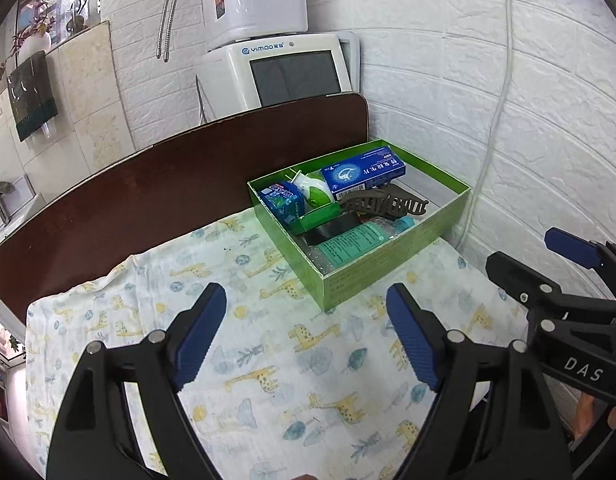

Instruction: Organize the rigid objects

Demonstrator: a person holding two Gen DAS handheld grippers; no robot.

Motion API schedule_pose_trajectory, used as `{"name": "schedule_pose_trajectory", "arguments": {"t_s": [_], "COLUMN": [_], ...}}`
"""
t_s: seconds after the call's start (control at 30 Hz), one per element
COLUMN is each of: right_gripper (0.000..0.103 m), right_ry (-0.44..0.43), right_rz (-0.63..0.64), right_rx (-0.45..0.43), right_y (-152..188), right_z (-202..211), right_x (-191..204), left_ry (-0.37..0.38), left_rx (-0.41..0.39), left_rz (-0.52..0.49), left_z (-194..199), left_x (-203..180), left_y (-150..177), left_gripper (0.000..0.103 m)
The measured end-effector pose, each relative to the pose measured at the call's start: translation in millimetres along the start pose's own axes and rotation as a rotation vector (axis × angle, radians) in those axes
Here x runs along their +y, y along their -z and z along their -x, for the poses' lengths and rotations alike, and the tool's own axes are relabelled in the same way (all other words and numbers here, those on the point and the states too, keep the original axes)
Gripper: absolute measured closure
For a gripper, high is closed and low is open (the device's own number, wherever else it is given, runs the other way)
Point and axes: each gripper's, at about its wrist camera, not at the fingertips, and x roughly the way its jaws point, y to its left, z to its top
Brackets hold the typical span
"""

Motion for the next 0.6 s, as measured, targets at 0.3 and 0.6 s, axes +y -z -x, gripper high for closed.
{"name": "schedule_pose_trajectory", "arguments": {"t_s": [0.3,0.6], "right_gripper": [0.018,0.018], "right_ry": [0.005,0.007], "right_rz": [-0.009,-0.014], "right_rx": [0.005,0.015], "right_y": [3.5,5.3], "right_z": [1.6,-1.6], "right_x": [-6.3,-8.1], "left_ry": [0.005,0.014], "left_rx": [0.007,0.027], "left_rz": [0.002,0.007], "left_z": [1.0,-5.6], "left_x": [-3.7,-5.4], "left_y": [1.1,3.3], "left_gripper": [0.021,0.021]}}
